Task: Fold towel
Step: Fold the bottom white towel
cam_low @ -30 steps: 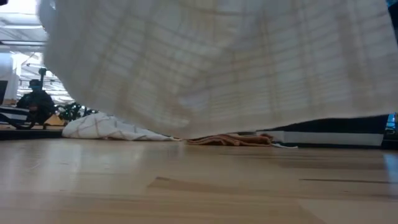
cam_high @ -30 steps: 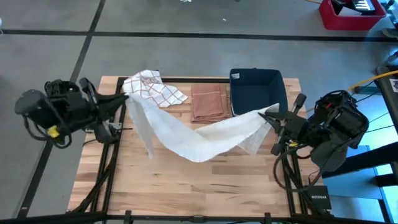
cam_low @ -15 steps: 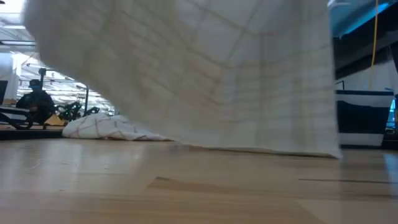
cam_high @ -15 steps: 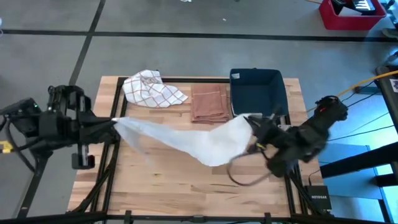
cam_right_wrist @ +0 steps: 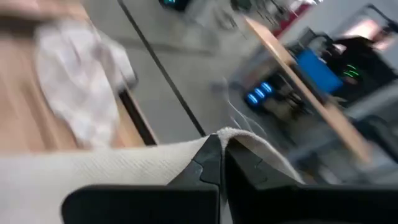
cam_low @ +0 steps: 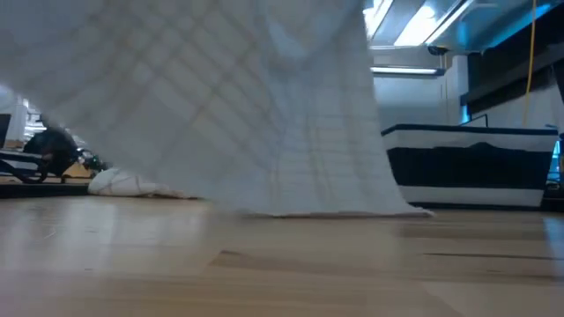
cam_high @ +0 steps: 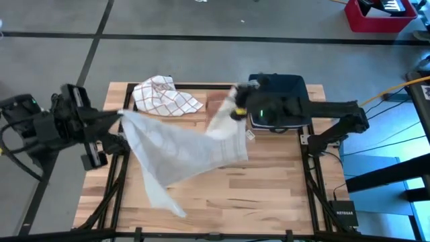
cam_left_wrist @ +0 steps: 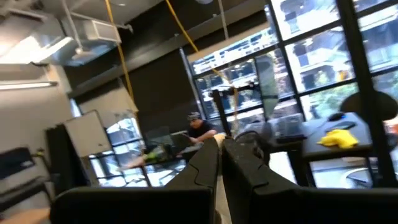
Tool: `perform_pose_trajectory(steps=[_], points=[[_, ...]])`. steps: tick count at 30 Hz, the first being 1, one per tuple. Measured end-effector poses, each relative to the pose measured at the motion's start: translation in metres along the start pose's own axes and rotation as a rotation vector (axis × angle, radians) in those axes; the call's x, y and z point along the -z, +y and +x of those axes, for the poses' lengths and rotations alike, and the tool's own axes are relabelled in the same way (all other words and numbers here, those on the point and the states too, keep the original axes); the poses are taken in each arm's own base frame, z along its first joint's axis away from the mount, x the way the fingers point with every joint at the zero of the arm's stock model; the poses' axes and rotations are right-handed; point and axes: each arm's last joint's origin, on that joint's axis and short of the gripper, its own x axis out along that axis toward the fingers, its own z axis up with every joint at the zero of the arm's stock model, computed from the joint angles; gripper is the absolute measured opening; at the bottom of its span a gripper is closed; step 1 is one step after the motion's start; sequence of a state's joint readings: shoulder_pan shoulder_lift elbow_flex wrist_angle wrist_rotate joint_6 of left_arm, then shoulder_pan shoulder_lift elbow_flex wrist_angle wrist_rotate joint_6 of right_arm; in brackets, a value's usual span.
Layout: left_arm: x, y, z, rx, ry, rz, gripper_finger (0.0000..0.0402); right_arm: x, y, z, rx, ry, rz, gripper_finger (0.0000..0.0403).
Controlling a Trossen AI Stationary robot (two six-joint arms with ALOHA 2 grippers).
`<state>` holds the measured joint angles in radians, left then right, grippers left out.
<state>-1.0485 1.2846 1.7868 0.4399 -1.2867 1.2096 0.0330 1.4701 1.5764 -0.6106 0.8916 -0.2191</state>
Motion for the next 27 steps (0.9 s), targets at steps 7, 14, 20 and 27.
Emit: perform_pose_trajectory(steps=[7,14,20,27], points=[[-0.012,0.025,0.005,-0.039,-0.038,0.025,0.0005,-0.037,-0.037,0.041,0.024,-0.391,0.199,0.001],[-0.015,0.023,0.007,-0.009,-0.095,0.025,0.0005,-0.026,-0.033,0.054,0.009,-0.292,0.112,0.0068],[0.0,-0.032,0.019,0.063,-0.037,0.082,0.0005,0.004,-0.007,0.025,-0.077,0.018,-0.097,0.0183],[0.038,-0.105,0.046,0.104,0.097,0.158,0.0005,0.032,0.005,-0.047,-0.219,0.174,-0.078,0.0258]])
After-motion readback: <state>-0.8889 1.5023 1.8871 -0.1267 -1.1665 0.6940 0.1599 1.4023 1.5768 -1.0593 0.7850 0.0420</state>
